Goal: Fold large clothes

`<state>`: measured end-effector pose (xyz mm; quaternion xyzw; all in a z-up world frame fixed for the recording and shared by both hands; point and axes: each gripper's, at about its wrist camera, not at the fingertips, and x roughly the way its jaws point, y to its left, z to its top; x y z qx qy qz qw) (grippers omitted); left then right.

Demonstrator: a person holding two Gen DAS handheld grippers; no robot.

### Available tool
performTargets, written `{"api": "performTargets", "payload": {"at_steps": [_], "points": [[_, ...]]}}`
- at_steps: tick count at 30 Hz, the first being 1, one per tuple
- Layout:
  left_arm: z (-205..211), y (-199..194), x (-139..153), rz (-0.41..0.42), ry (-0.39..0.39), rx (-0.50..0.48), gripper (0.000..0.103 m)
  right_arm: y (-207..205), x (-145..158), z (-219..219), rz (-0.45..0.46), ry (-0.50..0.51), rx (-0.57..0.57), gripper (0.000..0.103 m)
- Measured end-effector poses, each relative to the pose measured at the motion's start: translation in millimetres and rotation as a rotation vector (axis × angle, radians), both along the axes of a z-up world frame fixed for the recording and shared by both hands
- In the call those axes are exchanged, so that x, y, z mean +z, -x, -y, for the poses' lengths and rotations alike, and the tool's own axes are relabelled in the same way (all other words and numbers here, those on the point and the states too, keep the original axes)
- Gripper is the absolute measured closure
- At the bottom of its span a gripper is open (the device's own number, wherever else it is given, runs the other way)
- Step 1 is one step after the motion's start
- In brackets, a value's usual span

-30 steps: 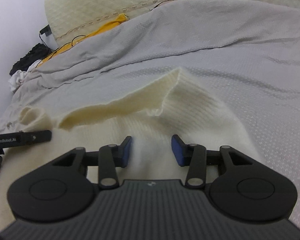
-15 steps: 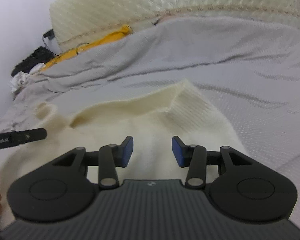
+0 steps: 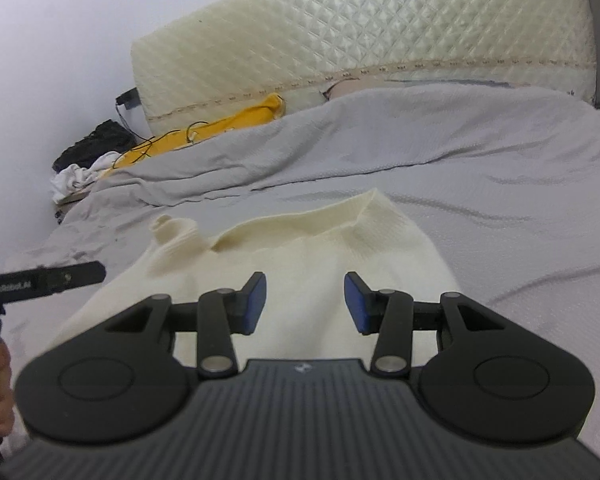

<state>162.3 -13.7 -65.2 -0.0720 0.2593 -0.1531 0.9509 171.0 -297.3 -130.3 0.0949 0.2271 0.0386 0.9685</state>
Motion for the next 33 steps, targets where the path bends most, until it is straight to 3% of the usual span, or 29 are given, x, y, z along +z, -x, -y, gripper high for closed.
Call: {"api": "performTargets", "payload": {"at_steps": [7, 9, 11, 15, 22, 28, 33], "points": [[-23, 7, -6, -0.021, -0.023, 0.085, 0.036, 23, 1, 13, -0.005, 0.008, -0.048, 0.056], [-38, -4, -14, -0.052, -0.011, 0.136, 0.036, 24, -2, 22, -0.008, -0.012, -0.072, 0.040], [-53, -15, -21, -0.075, -0.004, 0.188, 0.036, 19, -8, 32, -0.016, -0.023, -0.095, 0.031], [-71, -40, -34, -0.116, 0.001, 0.254, 0.036, -2, -21, 53, -0.061, -0.066, -0.148, 0.030], [-64, -83, -47, -0.129, -0.031, 0.233, 0.036, -44, -45, 78, -0.117, -0.134, -0.195, 0.030], [-52, -121, -67, -0.168, -0.093, 0.212, 0.036, -71, -56, 76, -0.131, -0.095, -0.159, 0.031], [-53, -145, -80, -0.199, -0.082, 0.226, 0.036, -95, -63, 72, -0.139, -0.042, -0.146, 0.032]]}}
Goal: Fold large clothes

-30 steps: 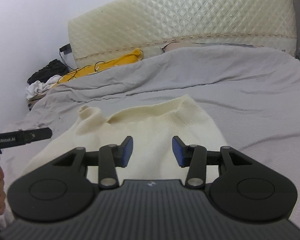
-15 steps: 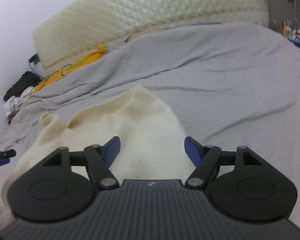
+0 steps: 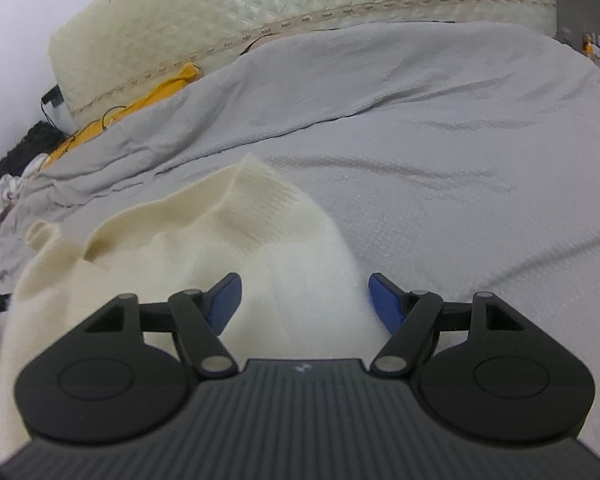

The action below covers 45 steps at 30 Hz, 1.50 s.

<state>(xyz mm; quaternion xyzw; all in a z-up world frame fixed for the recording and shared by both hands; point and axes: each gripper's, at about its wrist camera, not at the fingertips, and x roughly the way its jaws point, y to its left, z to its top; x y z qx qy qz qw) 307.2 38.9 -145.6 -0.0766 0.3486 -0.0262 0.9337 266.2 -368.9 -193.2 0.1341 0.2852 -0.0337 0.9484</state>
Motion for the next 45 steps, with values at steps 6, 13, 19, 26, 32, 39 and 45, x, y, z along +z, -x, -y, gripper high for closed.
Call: {"api": "performTargets", "payload": {"at_steps": [6, 13, 19, 26, 32, 39, 45], "points": [[0, -18, -10, -0.025, 0.034, -0.022, 0.075, -23, -16, 4, -0.038, 0.009, -0.011, 0.043], [-29, 12, 30, 0.133, 0.168, 0.044, 0.091, -4, 10, -1, 0.069, 0.060, -0.024, 0.093], [-49, 30, 56, 0.217, 0.218, 0.085, 0.091, 21, 39, 5, 0.167, 0.069, -0.067, 0.094], [-41, -3, 18, 0.101, 0.190, 0.110, 0.091, 13, 20, 19, 0.096, 0.075, -0.120, 0.094], [-41, -19, -7, 0.029, 0.175, 0.107, 0.091, -7, -16, 30, 0.009, 0.040, -0.135, 0.093], [-33, -3, 3, 0.047, 0.141, 0.065, 0.074, 0, -4, 13, 0.009, 0.114, -0.128, 0.088], [-22, 48, 24, 0.084, 0.187, 0.023, 0.052, 35, 18, -1, 0.038, 0.124, -0.145, 0.072]]}}
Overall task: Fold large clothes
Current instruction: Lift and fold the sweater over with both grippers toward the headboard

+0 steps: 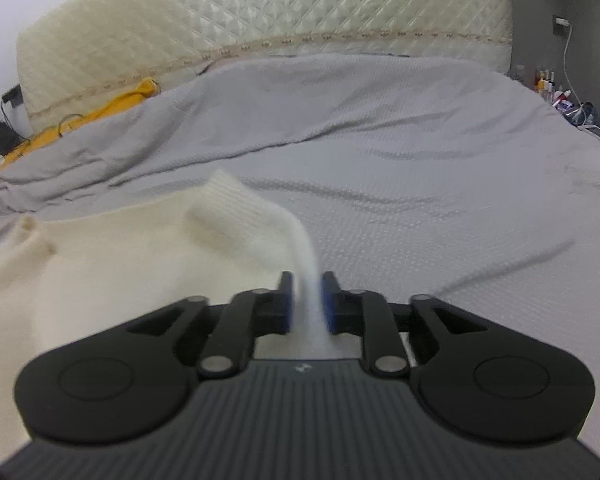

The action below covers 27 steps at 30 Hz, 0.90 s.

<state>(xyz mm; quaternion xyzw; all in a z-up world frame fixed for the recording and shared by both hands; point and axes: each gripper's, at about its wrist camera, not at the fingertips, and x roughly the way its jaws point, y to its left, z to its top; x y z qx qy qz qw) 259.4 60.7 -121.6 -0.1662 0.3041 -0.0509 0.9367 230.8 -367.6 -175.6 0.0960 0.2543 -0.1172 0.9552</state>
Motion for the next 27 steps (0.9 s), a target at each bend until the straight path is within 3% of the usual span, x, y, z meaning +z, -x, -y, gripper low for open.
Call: {"api": "performTargets", "payload": {"at_steps": [2, 8, 15, 21, 25, 26, 27], "points": [[3, 22, 10, 0.013, 0.011, -0.008, 0.050, 18, 9, -4, 0.025, -0.022, 0.011, 0.068], [18, 93, 38, 0.063, 0.033, -0.076, 0.049, 65, 37, -29, 0.083, -0.059, 0.053, 0.068], [53, 164, 44, 0.065, 0.036, -0.184, 0.046, 122, 44, -64, 0.107, -0.175, 0.109, 0.068], [67, 188, 28, 0.002, 0.066, -0.203, 0.045, 151, 30, -75, 0.062, -0.323, 0.101, 0.067], [62, 175, 14, -0.065, 0.102, -0.171, 0.045, 145, 15, -68, -0.006, -0.514, 0.107, 0.067], [58, 169, 10, -0.087, 0.130, -0.159, 0.045, 145, 11, -67, -0.015, -0.553, 0.108, 0.062], [55, 167, 6, -0.106, 0.155, -0.147, 0.044, 143, 8, -67, -0.020, -0.588, 0.114, 0.039]]}}
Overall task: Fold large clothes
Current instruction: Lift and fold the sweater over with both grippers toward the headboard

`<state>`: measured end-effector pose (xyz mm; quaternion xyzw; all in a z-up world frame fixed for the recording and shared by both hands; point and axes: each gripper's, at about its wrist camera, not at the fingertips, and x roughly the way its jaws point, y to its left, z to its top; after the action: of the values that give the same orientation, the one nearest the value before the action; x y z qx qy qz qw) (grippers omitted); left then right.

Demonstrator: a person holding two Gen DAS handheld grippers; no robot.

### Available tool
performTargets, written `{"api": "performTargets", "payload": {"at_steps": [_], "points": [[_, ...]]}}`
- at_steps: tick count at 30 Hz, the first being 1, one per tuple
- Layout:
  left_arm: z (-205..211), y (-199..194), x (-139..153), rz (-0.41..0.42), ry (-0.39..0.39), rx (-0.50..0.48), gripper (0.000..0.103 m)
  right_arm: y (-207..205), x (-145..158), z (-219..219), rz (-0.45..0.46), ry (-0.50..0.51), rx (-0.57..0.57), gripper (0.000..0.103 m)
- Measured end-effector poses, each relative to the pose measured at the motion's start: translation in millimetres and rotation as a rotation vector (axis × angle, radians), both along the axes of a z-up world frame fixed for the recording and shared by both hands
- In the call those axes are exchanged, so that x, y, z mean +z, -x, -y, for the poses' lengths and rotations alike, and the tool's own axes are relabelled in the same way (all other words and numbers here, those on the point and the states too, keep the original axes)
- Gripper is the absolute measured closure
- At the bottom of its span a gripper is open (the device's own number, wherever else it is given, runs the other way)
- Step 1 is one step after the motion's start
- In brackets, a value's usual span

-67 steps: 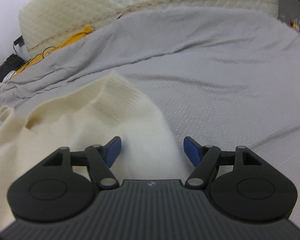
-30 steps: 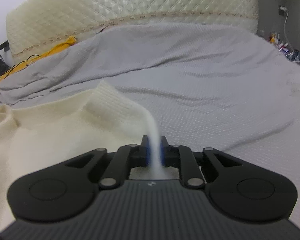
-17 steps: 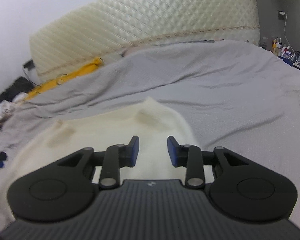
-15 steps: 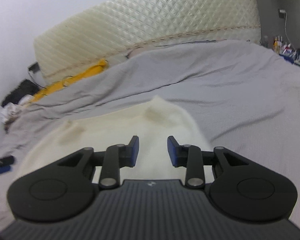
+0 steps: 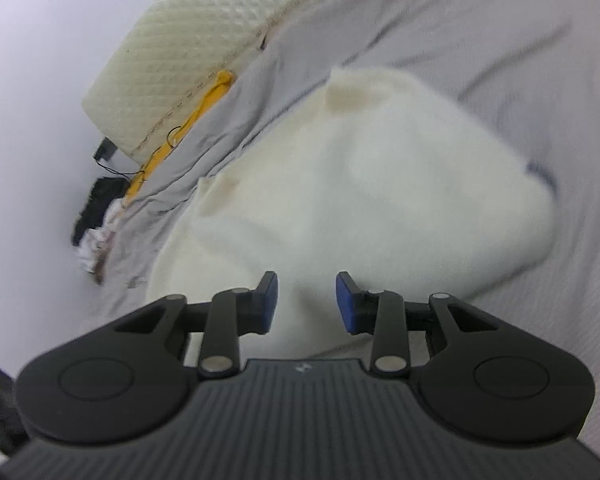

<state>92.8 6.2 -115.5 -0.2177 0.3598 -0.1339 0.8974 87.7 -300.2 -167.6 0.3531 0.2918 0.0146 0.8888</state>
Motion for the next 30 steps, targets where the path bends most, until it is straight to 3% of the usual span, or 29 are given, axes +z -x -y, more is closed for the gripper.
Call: {"api": "performTargets", "payload": {"at_steps": [2, 6, 9, 13, 16, 20, 24, 30], "points": [[-7, -6, -6, -0.031, 0.034, 0.019, 0.042, -4, -8, 3, -0.011, -0.097, 0.009, 0.011], [-15, -11, -10, -0.051, 0.105, 0.035, 0.028, -13, -22, 2, -0.050, -0.192, 0.020, 0.012], [-15, -11, -7, -0.047, 0.110, 0.032, 0.019, -23, -36, 1, -0.101, -0.259, 0.032, 0.011], [-15, -9, -8, -0.069, 0.139, 0.028, 0.019, -33, -62, 5, -0.166, -0.373, -0.026, 0.012], [-16, -4, -15, -0.098, 0.166, 0.028, 0.019, -41, -72, 14, -0.143, -0.446, -0.083, 0.012], [-21, -10, -27, -0.153, 0.222, 0.032, 0.019, -45, -68, 14, -0.120, -0.441, -0.108, 0.027], [-29, -15, -45, -0.218, 0.346, 0.043, 0.019, -35, -58, 14, -0.064, -0.421, -0.098, 0.047], [-47, -25, -68, -0.276, 0.508, 0.155, 0.019, -31, -42, 23, 0.060, -0.464, -0.062, 0.051]]}}
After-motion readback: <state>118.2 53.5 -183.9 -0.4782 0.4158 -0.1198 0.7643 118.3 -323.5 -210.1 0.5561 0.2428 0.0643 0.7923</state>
